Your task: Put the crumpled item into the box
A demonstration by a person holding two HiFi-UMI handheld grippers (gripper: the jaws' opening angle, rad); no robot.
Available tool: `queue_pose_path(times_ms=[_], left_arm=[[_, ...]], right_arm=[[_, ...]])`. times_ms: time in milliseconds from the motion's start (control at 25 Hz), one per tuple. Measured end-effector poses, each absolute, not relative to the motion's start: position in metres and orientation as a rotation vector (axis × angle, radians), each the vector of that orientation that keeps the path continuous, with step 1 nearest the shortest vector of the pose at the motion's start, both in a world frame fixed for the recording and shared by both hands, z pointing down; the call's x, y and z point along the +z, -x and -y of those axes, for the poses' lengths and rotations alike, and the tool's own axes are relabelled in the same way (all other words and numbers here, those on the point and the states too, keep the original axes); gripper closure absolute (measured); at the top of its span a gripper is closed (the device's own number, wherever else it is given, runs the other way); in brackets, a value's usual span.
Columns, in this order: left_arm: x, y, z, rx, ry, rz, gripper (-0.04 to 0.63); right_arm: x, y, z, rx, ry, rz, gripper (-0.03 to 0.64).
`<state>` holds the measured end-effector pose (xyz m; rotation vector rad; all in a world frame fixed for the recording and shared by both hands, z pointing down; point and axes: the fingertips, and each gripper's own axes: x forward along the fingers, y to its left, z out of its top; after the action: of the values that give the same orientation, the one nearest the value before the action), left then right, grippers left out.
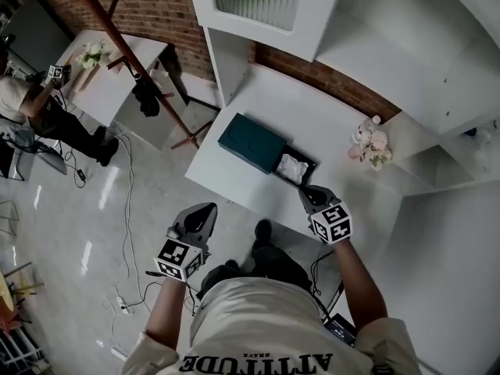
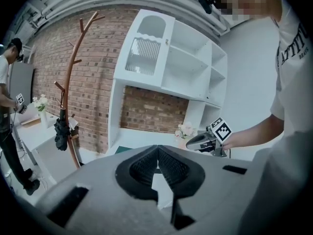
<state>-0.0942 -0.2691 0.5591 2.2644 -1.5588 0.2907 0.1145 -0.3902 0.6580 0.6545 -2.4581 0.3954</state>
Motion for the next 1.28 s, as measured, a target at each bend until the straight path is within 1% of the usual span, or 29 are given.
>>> queue_pose_path(times_ms=[680, 960, 1280], left_arm=[[0.540, 0.108, 0.152, 0.253, -2.452, 1.407, 0.569], [0.529, 0.100, 0.114, 0.246, -2.521, 1.355, 0.570], [0.509, 0.071, 0.083, 0.181, -2.560, 1.318, 0.569]], right_arm=[[0.589, -0.124, 0.244, 0.322, -0.947, 2.466, 0.580], [0.555, -0.136, 0.181, 0.337, -1.077, 2.498, 0.580], [0.530, -0.178, 0.125, 0.383, -1.208, 2.500, 0.580]])
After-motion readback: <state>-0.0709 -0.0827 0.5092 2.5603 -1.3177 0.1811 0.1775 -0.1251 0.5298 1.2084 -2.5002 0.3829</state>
